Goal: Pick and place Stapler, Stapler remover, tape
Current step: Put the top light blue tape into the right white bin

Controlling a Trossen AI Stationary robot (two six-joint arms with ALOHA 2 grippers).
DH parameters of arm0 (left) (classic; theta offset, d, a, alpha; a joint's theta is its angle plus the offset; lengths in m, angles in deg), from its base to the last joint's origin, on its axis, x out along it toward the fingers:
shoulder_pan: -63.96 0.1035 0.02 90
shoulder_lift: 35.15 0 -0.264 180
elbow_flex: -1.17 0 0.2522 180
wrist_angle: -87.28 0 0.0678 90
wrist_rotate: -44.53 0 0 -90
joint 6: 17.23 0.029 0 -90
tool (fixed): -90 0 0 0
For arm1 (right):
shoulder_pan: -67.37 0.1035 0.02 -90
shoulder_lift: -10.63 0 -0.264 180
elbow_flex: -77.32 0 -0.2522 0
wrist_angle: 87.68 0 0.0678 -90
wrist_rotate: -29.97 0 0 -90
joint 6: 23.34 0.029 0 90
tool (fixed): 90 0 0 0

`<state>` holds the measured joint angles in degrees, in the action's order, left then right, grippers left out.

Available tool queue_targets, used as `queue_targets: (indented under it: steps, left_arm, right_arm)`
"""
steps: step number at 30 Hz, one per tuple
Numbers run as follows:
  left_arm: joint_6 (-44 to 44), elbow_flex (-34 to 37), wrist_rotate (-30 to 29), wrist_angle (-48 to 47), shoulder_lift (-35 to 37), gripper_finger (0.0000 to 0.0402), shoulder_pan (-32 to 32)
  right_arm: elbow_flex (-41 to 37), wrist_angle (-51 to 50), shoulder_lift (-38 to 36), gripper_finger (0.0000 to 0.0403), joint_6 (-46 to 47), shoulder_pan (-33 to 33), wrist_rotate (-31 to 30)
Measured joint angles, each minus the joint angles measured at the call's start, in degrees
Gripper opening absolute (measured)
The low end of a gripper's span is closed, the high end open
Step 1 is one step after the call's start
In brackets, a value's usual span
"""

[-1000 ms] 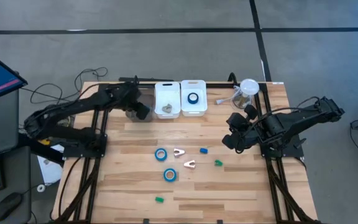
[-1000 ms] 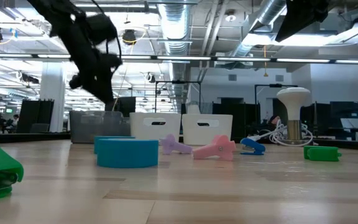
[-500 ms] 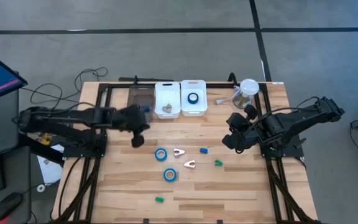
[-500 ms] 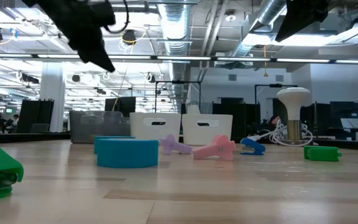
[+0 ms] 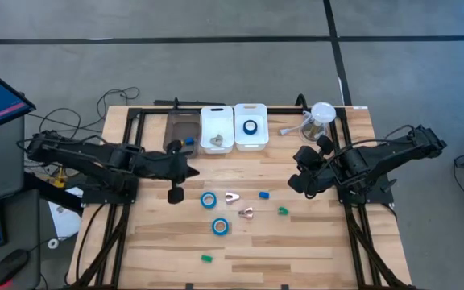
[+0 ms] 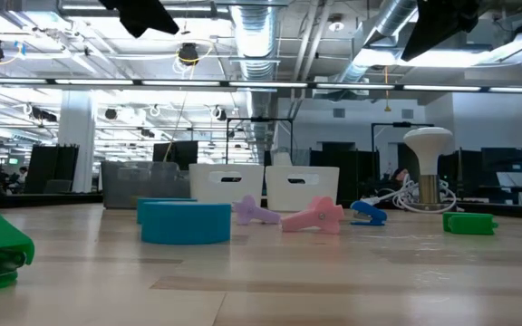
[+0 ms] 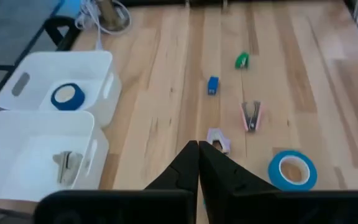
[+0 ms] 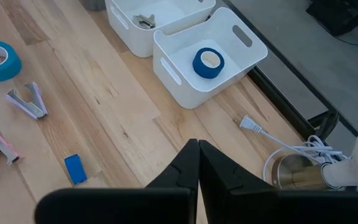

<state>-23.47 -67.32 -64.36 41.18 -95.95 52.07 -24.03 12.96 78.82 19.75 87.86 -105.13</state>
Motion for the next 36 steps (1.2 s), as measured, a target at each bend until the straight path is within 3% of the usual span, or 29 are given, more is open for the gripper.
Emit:
queue_targets:
  steps: [12,22,27,36]
  left_arm:
    - [8.89,-2.44,2.23,-3.73,-13.46,0.0013,-4.15]
    - [13.42,-2.5,2.51,-3.52,-19.74,0.0094,-1.77]
    - [12.67,-2.5,6.94,-3.37,-23.73,0.0136,0.53]
    - [11.37,-2.5,8.47,-3.04,-28.57,0.0156,3.34]
  right_arm:
    - [0.0,0.04,0.01,0.0,0.02,0.0,0.23]
    - [0.0,0.04,0.0,0.0,0.02,0.0,0.24]
    - [0.0,0.06,0.02,0.0,0.02,0.0,0.24]
    - [0.0,0.06,0.02,0.0,0.02,-0.02,0.24]
